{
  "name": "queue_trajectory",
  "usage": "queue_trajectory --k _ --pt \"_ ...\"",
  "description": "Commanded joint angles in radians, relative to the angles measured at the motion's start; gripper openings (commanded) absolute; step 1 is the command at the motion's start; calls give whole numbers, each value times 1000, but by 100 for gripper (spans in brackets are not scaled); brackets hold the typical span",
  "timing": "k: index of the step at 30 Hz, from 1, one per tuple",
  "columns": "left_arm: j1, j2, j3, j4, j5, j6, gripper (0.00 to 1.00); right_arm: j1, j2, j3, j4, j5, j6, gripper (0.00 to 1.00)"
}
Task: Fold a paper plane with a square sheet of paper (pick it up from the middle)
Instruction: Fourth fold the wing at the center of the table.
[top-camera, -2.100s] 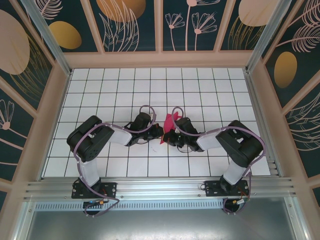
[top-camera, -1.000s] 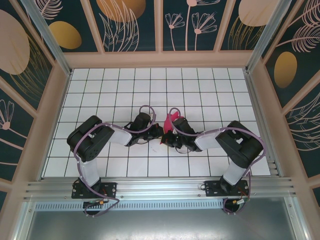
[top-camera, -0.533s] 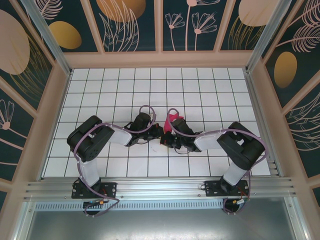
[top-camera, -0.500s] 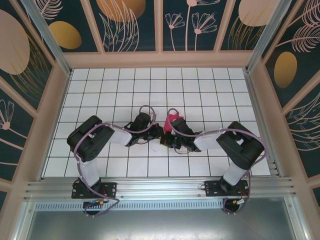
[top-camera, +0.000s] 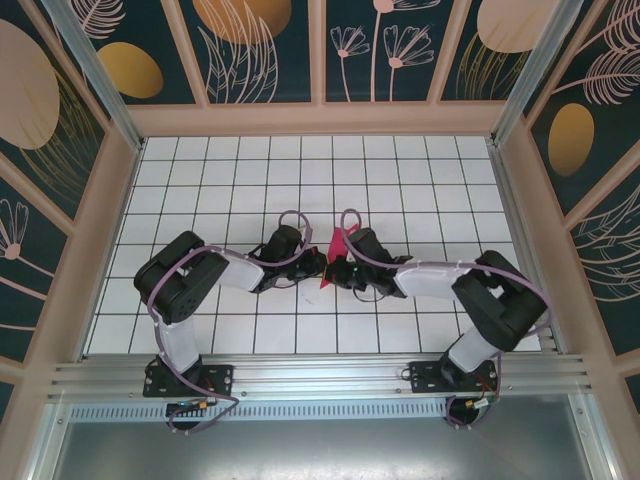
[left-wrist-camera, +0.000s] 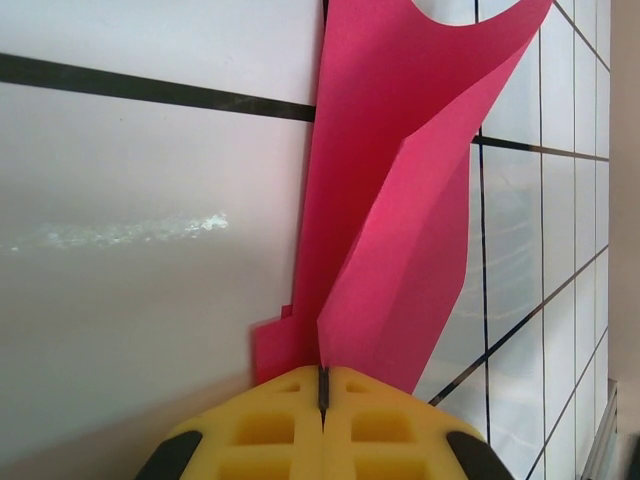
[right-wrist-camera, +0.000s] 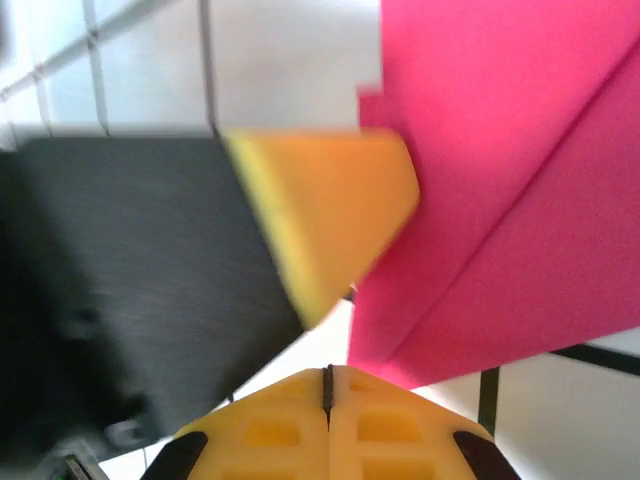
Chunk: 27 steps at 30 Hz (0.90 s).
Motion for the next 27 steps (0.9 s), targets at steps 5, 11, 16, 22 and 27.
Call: queue_trajectory --k 5,11,16,22,27 --pt "-14 91 -2 -180 -106 64 0 -265 -25 70 6 -115 -142 0" --pt "-15 98 24 -216 -108 75 0 -269 115 130 67 -173 -135 0" --pt "-14 114 50 -249 -95 91 0 -265 216 142 118 -207 -124 0" --pt "-14 121 55 -279 -108 98 0 -292 294 154 89 -159 -154 0" --pt "-14 124 56 -295 -114 100 0 -304 277 168 81 -201 -153 0"
